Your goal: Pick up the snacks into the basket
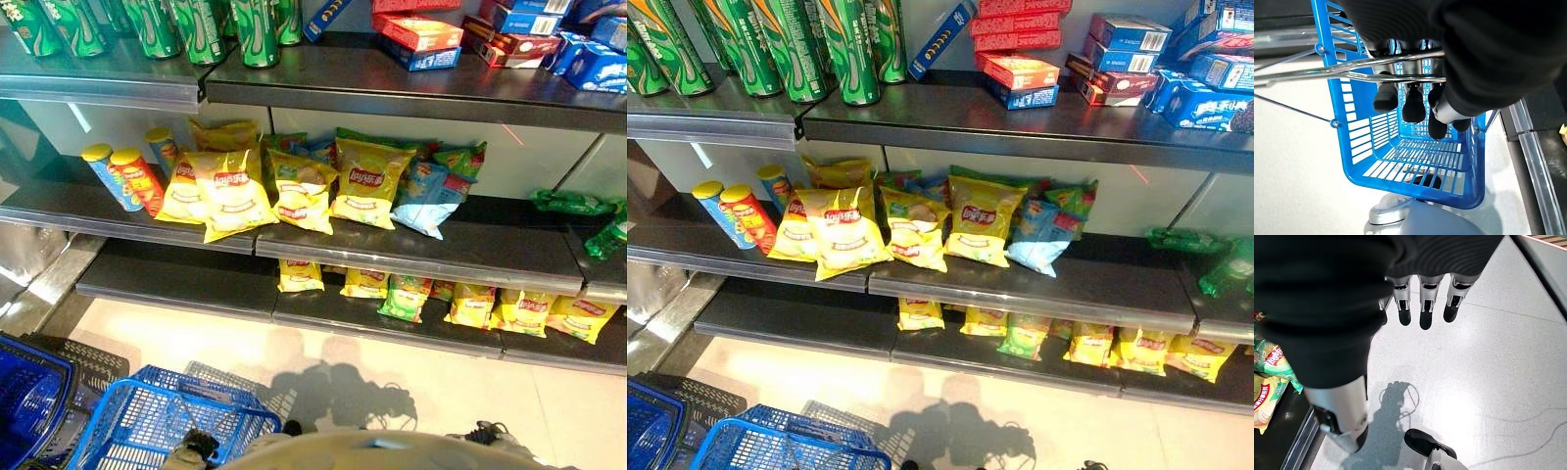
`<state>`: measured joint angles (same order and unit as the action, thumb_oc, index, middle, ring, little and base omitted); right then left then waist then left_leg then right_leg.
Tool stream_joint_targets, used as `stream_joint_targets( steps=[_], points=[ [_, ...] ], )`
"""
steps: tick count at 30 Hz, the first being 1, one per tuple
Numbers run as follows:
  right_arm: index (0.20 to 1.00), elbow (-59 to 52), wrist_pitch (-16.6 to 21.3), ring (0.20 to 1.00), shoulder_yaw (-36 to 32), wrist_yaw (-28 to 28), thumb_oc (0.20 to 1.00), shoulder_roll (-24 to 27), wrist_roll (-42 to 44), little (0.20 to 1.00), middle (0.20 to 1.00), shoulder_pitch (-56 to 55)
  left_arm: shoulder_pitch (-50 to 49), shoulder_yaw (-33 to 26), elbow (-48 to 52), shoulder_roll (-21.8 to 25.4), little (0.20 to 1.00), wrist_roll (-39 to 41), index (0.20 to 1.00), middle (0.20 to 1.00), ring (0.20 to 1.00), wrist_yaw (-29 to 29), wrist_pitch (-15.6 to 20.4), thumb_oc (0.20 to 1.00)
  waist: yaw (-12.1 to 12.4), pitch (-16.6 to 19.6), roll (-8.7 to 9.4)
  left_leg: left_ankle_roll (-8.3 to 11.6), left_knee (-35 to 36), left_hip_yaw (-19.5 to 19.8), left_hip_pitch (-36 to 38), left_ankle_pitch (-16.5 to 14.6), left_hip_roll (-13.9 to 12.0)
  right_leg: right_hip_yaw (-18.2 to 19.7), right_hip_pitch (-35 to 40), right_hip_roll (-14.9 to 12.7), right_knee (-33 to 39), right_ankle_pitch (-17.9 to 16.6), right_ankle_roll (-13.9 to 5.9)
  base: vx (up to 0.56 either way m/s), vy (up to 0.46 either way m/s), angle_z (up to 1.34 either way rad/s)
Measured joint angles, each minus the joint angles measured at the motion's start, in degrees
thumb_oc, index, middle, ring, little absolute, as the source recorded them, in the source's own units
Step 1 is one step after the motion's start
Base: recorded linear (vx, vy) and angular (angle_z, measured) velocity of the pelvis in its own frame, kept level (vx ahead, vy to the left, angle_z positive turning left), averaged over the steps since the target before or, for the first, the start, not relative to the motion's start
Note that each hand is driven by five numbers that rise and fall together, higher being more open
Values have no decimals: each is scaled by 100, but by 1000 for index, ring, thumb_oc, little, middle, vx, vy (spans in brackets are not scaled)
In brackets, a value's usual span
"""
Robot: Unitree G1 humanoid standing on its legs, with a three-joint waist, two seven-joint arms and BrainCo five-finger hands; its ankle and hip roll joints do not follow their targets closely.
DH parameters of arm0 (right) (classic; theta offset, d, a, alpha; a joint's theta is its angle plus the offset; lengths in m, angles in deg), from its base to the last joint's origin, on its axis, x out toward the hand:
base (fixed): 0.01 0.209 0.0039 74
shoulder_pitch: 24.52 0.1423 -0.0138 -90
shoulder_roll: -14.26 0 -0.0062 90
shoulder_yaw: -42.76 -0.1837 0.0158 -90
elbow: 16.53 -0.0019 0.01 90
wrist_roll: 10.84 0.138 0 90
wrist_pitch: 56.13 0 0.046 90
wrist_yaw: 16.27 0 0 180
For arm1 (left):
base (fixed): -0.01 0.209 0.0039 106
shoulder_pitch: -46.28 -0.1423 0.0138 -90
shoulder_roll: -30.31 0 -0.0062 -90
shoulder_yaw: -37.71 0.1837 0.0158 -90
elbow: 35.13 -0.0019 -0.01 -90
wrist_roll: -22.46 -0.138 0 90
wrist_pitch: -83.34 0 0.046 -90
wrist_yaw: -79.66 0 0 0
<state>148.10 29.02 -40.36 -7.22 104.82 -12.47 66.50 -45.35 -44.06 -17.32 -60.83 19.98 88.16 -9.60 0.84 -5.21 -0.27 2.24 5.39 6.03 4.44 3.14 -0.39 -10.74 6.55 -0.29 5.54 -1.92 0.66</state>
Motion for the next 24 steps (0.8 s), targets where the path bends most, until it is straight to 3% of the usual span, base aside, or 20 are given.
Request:
stream_joint_targets(
  steps=[8, 13, 14, 15, 17, 24],
  points=[
    [1000, -140, 34, 1000, -135, 15, 1000, -7, 123, 1000, 1000, -31, -46, -122, 54, -1, 200, 217, 200, 200, 200, 0, 7, 200, 0, -23, 25, -1, 1, 0, 2, 0, 1, 0, 2, -1, 1, 0, 0, 0, 0, 0],
    [1000, -1908, 271, 1000, -490, 239, 1000, 39, 740, 1000, 1000, -195, -249, -356, 579, -8, 200, 453, 200, 200, 200, 34, 51, 200, -15, -76, 22, -5, -2, -95, 13, 4, -7, 55, -22, -1, 1, -8, -7, 1, 30, -7],
    [1000, -2666, 182, 1000, -634, 260, 1000, 40, 819, 1000, 1000, -399, -291, -401, 765, -22, 200, 496, 200, 200, 200, 46, 42, 200, -28, -102, 9, -17, 2, -112, 73, 12, 0, 69, -24, -5, 1, -10, -11, -1, 45, -10],
    [1000, -4282, 421, 1000, -658, 281, 1000, 151, 914, 1000, 1000, -797, -497, -511, 1250, -52, 200, 615, 200, 200, 200, 61, 115, 200, -9, -206, -53, -24, 2, -136, 77, 11, 2, 91, -14, -15, 3, -20, -25, -4, 31, -8],
    [1000, -5099, 670, 1000, -812, 277, 1000, 198, 1051, 1000, 1000, -749, -541, -550, 1328, -48, 200, 784, 200, 200, 200, 89, 145, 200, -113, -212, -58, -31, 1, -158, 87, 11, 8, 103, 0, -19, 2, -24, -32, -1, 20, -3],
    [1000, -6496, 910, 1000, -1153, 285, 1000, 260, 1134, 1000, 1000, -708, -793, -628, 2429, -29, 200, 1072, 200, 200, 200, 200, 140, 200, -128, -202, -10, -44, -1, -257, 158, 11, 10, 186, 37, -24, -26, -33, -44, 8, 24, -7]
  ],
)
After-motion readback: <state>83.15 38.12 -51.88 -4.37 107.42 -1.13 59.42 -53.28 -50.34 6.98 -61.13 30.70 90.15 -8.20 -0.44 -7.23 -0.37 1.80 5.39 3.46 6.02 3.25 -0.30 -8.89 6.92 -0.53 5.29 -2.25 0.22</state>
